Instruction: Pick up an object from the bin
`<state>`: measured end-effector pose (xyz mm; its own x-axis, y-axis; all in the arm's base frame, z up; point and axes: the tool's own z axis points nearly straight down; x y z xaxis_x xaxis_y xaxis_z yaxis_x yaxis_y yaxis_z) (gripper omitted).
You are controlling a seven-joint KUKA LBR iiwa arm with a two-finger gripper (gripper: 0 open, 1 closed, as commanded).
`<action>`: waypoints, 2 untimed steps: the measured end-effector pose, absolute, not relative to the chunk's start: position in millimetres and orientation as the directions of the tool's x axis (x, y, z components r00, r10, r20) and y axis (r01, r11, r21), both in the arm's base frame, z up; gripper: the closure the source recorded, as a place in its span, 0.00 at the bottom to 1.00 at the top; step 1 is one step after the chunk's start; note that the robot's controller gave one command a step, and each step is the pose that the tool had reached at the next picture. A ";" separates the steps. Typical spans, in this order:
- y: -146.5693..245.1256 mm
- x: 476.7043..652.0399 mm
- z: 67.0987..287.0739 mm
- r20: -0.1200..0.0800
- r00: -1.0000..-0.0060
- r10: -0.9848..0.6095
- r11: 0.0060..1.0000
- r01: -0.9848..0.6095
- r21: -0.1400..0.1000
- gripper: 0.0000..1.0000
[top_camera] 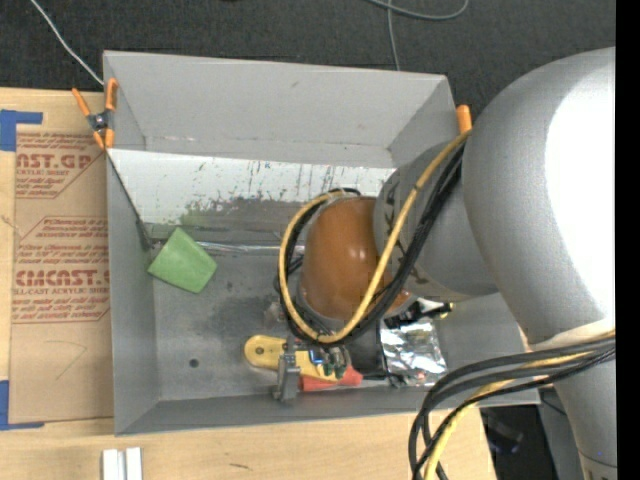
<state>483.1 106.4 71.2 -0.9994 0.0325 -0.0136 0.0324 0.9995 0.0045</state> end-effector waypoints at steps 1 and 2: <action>95.5 487.3 70.6 -0.009 -1.000 0.006 1.000 0.006 0.005 1.00; 95.6 487.3 70.6 -0.009 -1.000 0.007 1.000 0.006 0.005 1.00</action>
Offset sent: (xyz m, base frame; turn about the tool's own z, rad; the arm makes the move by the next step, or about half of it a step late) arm 0.0000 0.0000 0.0000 0.0000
